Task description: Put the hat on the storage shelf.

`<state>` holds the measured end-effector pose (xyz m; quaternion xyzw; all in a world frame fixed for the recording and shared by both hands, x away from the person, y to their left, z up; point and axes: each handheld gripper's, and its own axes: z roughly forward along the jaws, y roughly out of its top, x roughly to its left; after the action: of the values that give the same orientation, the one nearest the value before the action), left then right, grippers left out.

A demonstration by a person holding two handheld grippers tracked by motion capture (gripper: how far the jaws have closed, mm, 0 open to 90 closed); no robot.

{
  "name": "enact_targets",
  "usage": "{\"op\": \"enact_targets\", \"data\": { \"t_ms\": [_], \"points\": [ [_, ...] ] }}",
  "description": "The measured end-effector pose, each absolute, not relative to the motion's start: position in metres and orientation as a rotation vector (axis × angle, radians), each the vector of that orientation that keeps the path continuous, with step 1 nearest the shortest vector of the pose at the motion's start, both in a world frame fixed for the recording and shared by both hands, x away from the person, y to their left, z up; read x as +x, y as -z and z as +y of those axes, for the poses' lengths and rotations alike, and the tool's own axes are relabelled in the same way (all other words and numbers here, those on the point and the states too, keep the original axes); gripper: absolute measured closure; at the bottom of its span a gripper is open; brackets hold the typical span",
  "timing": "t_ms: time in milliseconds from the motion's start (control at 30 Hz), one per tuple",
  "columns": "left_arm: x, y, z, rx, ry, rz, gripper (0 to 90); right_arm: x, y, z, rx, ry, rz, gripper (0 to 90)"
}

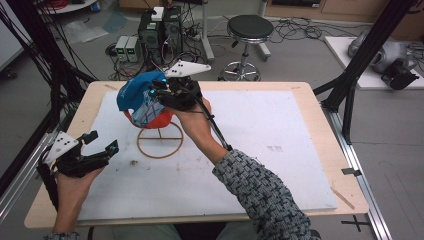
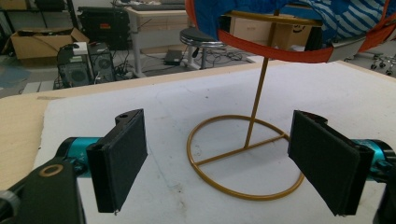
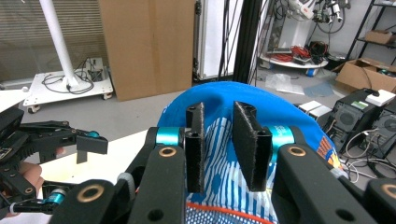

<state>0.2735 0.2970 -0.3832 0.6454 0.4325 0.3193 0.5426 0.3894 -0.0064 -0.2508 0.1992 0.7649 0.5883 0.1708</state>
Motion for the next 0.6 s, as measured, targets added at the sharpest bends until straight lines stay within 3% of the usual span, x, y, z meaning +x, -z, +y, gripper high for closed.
{"op": "enact_targets", "data": {
  "t_ms": [367, 600],
  "points": [
    [0.274, 0.383, 0.297, 1.533, -0.756, 1.028, 19.8, 0.39, 0.25, -0.013, 0.586, -1.678, 2.166, 66.6],
    [0.274, 0.383, 0.298, 1.533, -0.757, 1.028, 19.8, 0.389, 0.247, -0.018, 0.627, -1.664, 2.144, 50.6]
  ]
}}
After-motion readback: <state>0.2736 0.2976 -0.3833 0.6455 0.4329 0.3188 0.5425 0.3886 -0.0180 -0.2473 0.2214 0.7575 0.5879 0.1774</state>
